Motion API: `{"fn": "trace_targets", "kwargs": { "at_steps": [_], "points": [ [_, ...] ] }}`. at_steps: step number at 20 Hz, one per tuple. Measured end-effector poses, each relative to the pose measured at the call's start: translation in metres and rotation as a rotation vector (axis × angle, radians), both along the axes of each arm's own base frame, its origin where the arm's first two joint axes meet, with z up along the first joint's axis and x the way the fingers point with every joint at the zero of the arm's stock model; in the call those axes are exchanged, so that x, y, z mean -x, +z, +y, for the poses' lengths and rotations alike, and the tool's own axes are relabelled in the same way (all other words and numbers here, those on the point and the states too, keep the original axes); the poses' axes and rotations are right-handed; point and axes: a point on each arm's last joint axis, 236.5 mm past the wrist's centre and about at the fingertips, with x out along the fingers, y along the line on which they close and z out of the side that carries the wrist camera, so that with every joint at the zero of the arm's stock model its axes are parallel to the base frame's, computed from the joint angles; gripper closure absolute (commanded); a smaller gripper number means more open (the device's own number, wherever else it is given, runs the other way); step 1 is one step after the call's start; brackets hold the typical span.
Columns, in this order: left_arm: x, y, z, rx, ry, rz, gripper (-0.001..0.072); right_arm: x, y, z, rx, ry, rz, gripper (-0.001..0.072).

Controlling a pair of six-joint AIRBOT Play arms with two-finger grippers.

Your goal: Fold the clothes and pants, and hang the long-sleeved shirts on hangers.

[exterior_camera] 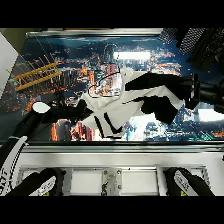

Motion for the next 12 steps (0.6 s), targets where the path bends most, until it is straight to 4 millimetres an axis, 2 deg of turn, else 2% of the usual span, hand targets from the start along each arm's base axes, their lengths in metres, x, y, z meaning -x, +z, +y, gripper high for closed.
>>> {"fn": "trace_targets", "kwargs": {
  "at_steps": [3, 6, 9, 12],
  "points": [
    [-0.01, 0.014, 0.029, -0.021, 0.052, -0.061, 0.0696, 0.012, 0.005, 0.005, -0.007, 0.032, 0.012, 0.0706],
    [-0.016, 0.025, 0.047, -0.038, 0.083, -0.113, 0.0696, 0.022, 0.004, 0.011, 0.012, 0.06, 0.024, 0.0706],
    [-0.018, 0.038, 0.059, -0.052, 0.098, -0.16, 0.0696, 0.031, -0.011, 0.017, 0.072, 0.085, 0.054, 0.0706],
    [-0.022, 0.062, 0.063, -0.076, 0.07, -0.231, 0.0696, 0.038, -0.032, 0.022, 0.093, 0.11, 0.095, 0.0706]
  ]
}}
